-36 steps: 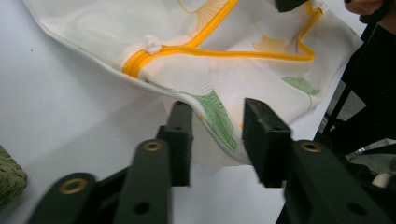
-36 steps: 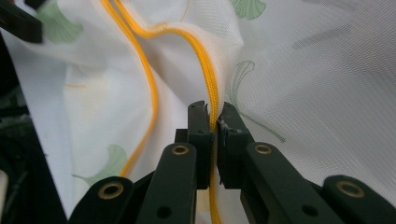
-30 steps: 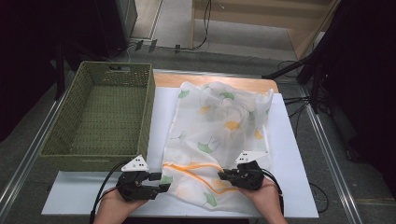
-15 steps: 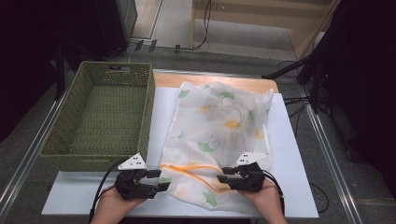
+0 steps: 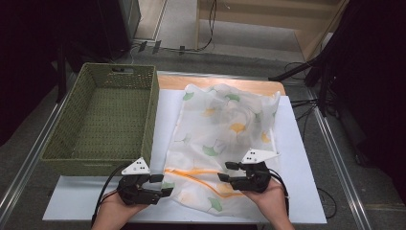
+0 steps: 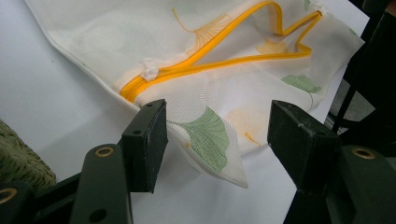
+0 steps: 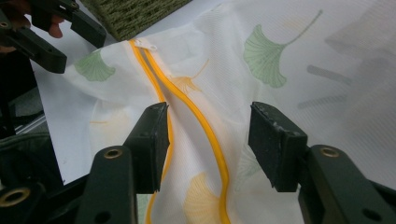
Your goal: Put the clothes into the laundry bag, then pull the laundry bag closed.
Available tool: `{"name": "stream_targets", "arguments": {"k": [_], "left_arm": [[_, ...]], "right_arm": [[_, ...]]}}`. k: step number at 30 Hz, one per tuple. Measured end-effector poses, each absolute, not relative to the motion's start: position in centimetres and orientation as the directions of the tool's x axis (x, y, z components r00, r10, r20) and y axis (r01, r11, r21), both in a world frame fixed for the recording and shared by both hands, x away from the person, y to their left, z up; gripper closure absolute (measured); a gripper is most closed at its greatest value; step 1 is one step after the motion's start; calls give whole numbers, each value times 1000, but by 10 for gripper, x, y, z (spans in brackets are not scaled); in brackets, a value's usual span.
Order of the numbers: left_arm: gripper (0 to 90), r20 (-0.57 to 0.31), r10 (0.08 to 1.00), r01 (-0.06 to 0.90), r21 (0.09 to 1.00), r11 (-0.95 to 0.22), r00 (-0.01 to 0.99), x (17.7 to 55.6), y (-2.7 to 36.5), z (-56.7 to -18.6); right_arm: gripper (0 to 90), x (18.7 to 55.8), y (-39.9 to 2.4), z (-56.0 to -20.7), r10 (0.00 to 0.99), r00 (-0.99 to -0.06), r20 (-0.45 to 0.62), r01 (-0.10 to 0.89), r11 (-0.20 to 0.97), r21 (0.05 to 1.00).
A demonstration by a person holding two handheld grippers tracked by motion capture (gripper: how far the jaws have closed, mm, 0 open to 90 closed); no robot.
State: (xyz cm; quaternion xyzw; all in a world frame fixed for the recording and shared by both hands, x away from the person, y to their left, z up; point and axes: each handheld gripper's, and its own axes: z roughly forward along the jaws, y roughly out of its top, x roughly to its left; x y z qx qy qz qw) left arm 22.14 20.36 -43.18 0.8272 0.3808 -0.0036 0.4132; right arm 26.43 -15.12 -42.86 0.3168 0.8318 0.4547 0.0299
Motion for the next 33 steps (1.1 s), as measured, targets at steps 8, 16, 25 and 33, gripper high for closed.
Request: {"name": "stream_targets", "arguments": {"k": [8, 16, 25, 33], "left_arm": [[375, -319, 614, 620, 691, -370, 722, 221, 204, -430], [366, -342, 592, 623, 689, -370, 730, 222, 206, -433], [368, -315, 619, 625, 682, -379, 720, 215, 208, -434], [367, -312, 646, 639, 679, -361, 697, 207, 212, -436]], "right_arm": [[384, 272, -133, -428, 515, -815, 266, 503, 399, 766], [378, 277, -118, -430, 490, -837, 245, 476, 430, 767], [406, 280, -105, -431, 474, -845, 246, 468, 435, 769], [441, 286, -94, -431, 456, -850, 262, 471, 438, 766]]}}
